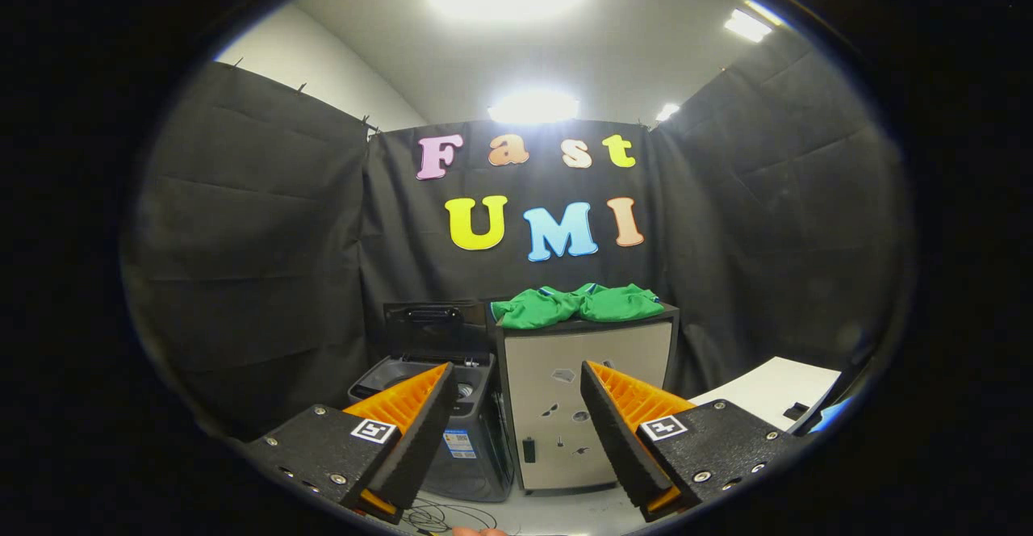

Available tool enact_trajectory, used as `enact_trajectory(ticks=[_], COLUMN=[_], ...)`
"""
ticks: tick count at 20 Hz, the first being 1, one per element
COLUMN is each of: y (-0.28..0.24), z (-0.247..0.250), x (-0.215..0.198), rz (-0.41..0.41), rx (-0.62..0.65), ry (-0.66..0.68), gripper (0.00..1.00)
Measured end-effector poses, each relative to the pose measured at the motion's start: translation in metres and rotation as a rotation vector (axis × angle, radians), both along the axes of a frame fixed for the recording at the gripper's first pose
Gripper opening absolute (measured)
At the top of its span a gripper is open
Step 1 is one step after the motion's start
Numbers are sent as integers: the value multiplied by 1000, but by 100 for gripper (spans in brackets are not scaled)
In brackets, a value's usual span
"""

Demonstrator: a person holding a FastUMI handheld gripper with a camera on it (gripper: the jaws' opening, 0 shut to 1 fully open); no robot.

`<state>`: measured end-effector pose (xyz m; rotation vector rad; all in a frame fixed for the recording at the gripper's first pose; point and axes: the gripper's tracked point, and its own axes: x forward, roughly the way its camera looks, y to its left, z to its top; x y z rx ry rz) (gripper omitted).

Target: Put the clothes into the washing machine and then close the washing machine lid.

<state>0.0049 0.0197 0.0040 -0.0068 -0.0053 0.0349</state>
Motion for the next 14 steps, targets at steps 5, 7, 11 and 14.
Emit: enact_trajectory(ticks=[5, 7, 11, 14], y=[4, 6, 9, 15], z=[3, 4, 7, 11], x=[2, 2, 3, 5], rz=[1, 1, 0, 0], rx=[-11, -9, -18, -11], ry=[0, -3, 0, -8], gripper=[94, 94, 94, 94])
